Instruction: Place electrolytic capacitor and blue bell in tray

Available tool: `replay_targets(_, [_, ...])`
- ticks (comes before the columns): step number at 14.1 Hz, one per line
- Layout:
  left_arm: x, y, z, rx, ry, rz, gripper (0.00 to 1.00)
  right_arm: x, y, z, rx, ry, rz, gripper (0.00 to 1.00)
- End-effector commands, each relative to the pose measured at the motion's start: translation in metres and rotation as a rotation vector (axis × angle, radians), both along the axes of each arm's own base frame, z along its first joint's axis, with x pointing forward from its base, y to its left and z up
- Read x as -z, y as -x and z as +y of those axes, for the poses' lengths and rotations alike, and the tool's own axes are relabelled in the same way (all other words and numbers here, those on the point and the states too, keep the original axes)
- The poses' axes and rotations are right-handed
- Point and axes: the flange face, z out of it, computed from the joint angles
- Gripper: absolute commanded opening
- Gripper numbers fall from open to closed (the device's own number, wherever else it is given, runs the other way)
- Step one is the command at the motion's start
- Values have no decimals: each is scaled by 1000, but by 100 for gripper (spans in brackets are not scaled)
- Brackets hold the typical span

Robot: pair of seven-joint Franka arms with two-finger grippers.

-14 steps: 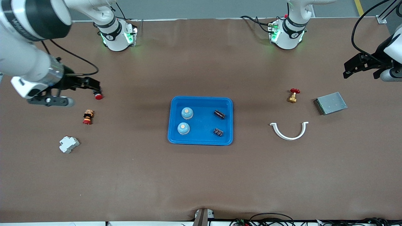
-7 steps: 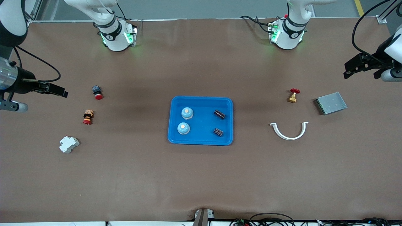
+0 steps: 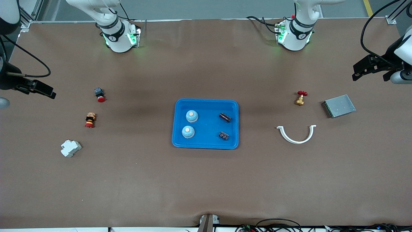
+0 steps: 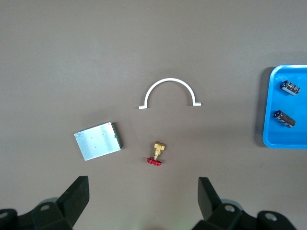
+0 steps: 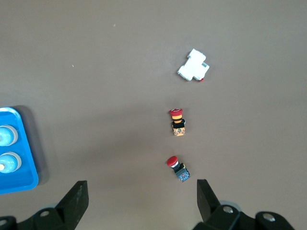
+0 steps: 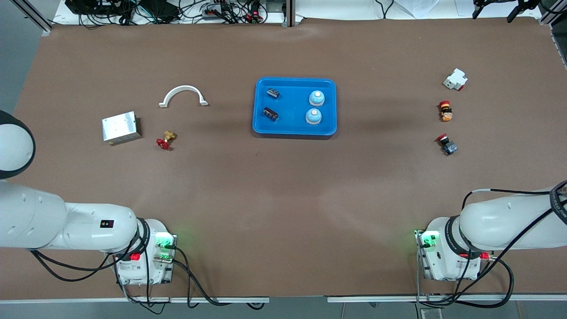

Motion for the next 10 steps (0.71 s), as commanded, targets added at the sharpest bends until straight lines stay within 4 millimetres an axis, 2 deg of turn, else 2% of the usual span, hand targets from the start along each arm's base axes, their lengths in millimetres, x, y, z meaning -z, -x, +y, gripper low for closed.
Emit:
replay_targets(1, [-3, -2, 2, 16, -3, -10, 100, -13, 11, -7, 2, 16, -58, 100])
replay_targets(3, [-3, -1, 1, 18, -3, -10, 100, -16, 9, -23, -60, 5, -89, 100])
replay_targets(4, [-3, -1, 1, 18, -3, -10, 100, -10, 8, -27, -67, 1, -100, 100])
replay_targets(6, [-2, -2, 1, 18, -5, -10, 100, -5, 4, -26, -70, 0, -118, 100])
replay_targets(10, [-1, -2, 1, 16, -2, -7, 100, -16, -1, -25, -78, 2, -124, 100])
